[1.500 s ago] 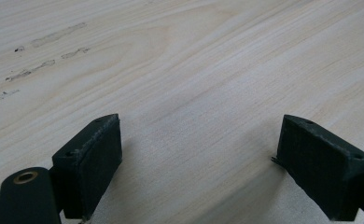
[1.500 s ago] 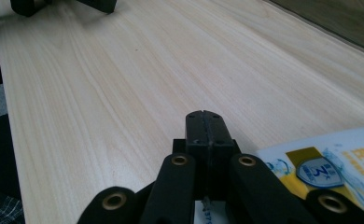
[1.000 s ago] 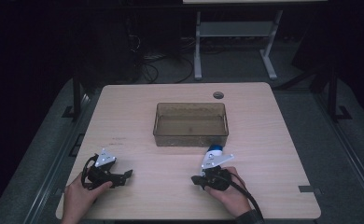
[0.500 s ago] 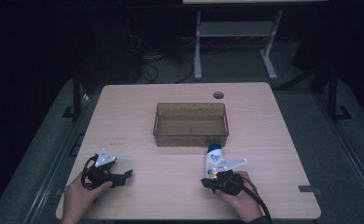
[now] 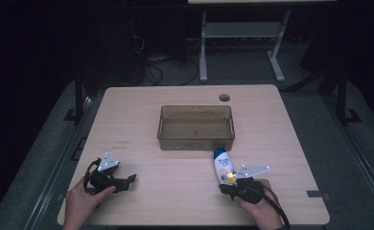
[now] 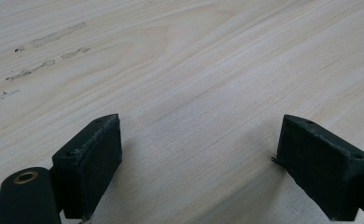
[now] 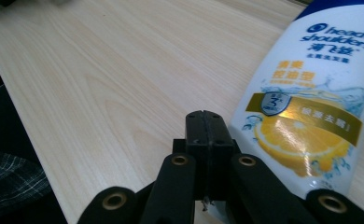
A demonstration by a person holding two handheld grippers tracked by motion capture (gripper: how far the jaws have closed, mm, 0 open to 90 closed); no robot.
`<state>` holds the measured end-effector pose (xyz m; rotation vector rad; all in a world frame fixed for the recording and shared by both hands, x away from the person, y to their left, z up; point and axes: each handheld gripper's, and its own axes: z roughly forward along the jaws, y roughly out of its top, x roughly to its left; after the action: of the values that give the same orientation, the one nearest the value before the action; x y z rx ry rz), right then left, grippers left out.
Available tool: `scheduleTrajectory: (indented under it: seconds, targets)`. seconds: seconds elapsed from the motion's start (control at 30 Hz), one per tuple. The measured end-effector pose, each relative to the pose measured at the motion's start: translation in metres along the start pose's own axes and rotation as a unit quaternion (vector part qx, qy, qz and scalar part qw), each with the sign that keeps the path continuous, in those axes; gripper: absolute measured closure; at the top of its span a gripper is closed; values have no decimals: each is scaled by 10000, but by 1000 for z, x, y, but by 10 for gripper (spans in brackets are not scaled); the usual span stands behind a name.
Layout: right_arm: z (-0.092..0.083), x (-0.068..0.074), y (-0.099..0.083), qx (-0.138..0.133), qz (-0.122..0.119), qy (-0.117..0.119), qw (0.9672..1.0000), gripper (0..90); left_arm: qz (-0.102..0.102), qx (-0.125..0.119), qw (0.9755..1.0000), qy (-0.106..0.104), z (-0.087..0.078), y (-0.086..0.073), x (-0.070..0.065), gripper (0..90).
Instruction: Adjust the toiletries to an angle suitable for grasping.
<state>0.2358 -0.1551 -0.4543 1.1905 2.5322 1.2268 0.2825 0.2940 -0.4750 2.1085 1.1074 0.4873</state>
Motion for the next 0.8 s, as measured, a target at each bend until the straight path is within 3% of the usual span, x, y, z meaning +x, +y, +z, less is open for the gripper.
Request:
scheduleTrajectory:
  seconds: [0.8]
  targets:
    - [-32, -28, -17, -167, 267, -447, 9985, 900, -1, 1, 10000, 4, 0, 0, 0, 129]
